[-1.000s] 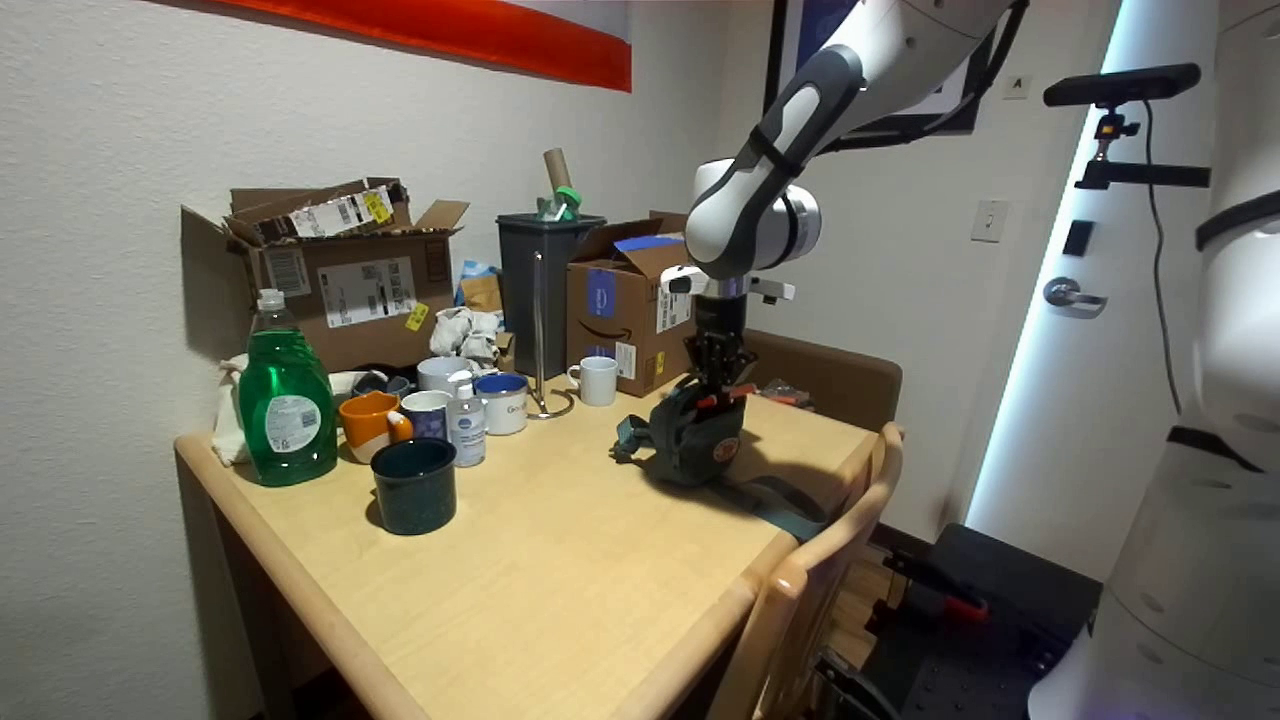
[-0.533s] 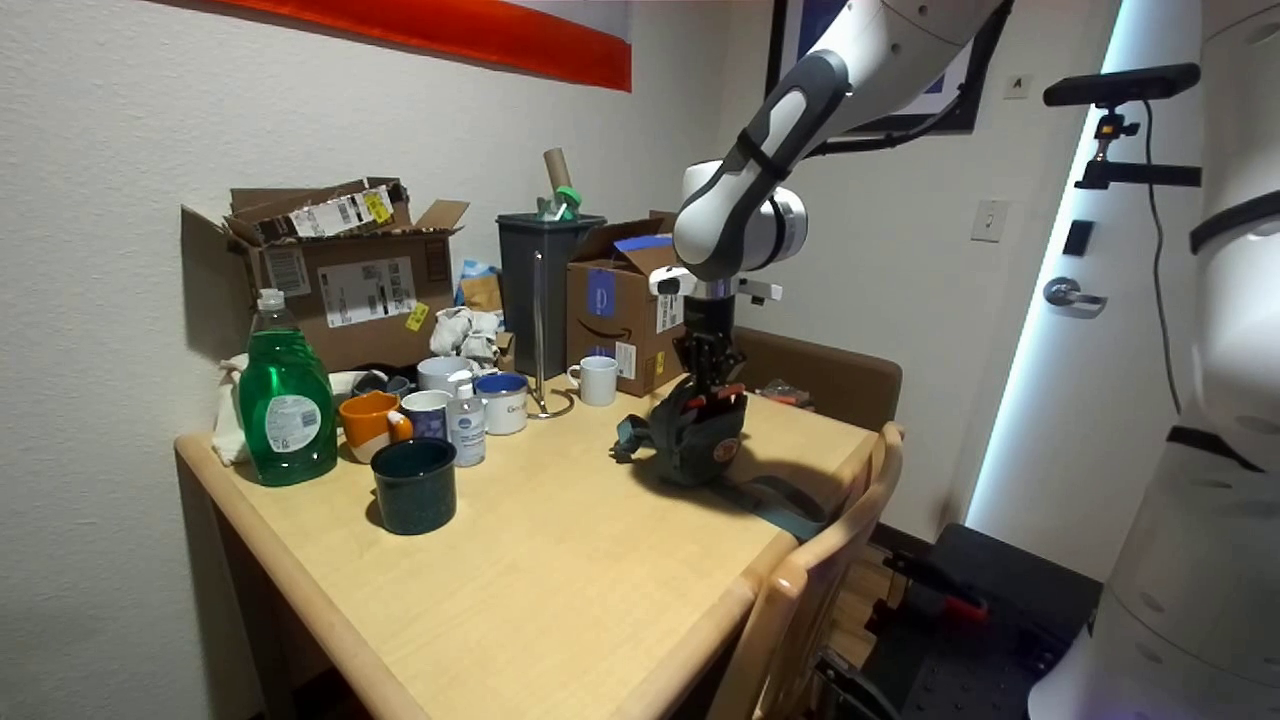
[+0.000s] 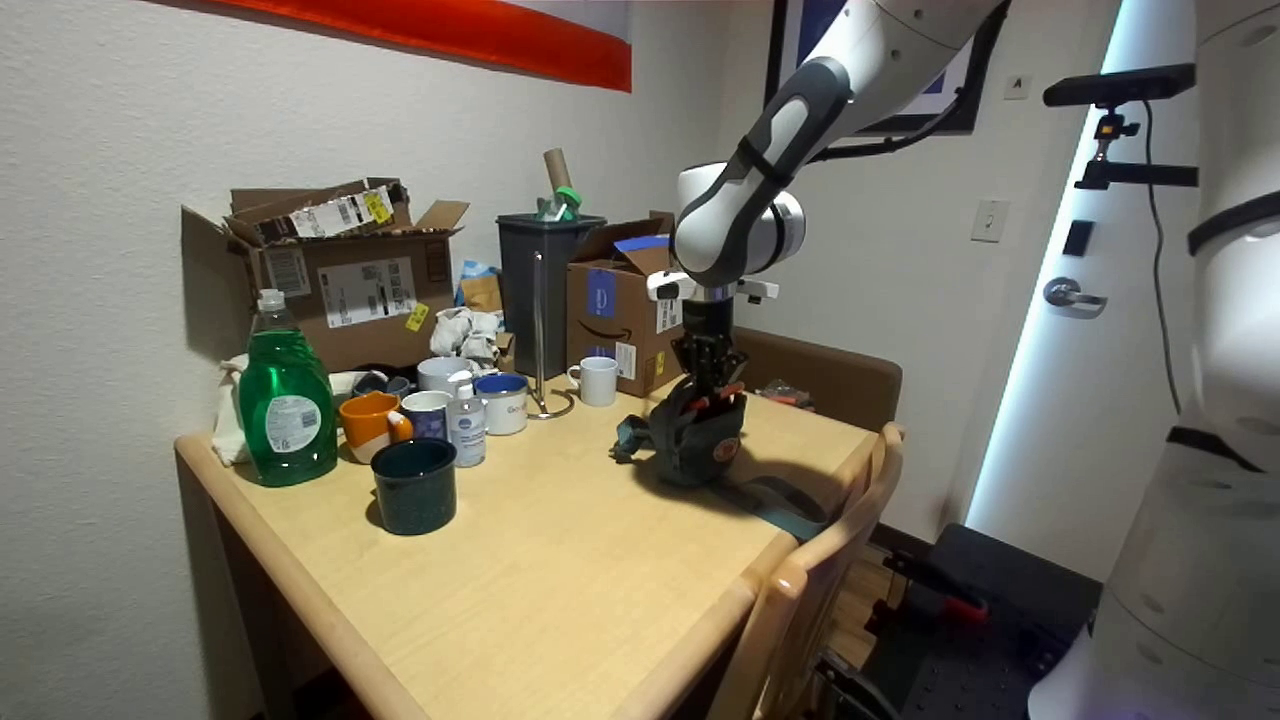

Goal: Put the orange sharpie in the bag

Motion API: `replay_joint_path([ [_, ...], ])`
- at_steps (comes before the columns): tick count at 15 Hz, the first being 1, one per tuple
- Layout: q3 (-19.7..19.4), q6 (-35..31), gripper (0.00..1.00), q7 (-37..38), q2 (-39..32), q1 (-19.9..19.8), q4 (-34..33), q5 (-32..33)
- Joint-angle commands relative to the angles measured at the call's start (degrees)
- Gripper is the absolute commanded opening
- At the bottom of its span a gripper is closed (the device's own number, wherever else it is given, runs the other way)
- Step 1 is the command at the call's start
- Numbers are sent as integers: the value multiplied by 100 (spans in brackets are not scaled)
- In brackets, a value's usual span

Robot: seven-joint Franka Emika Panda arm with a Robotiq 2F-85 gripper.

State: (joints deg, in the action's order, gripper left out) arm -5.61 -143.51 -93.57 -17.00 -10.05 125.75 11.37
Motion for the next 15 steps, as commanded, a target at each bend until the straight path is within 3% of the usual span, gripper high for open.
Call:
replay_joint_path([
  [1, -50, 48, 58, 155, 183, 34, 84, 323],
  [5, -77, -15, 88, 349, 377, 86, 208, 596],
  [7, -81, -98, 96, 519, 594, 139, 341, 751],
  [14, -33, -204, 94, 1369, 1480, 364, 829, 1527],
  [15, -18, -172, 97, 1496, 1580, 396, 877, 1608],
])
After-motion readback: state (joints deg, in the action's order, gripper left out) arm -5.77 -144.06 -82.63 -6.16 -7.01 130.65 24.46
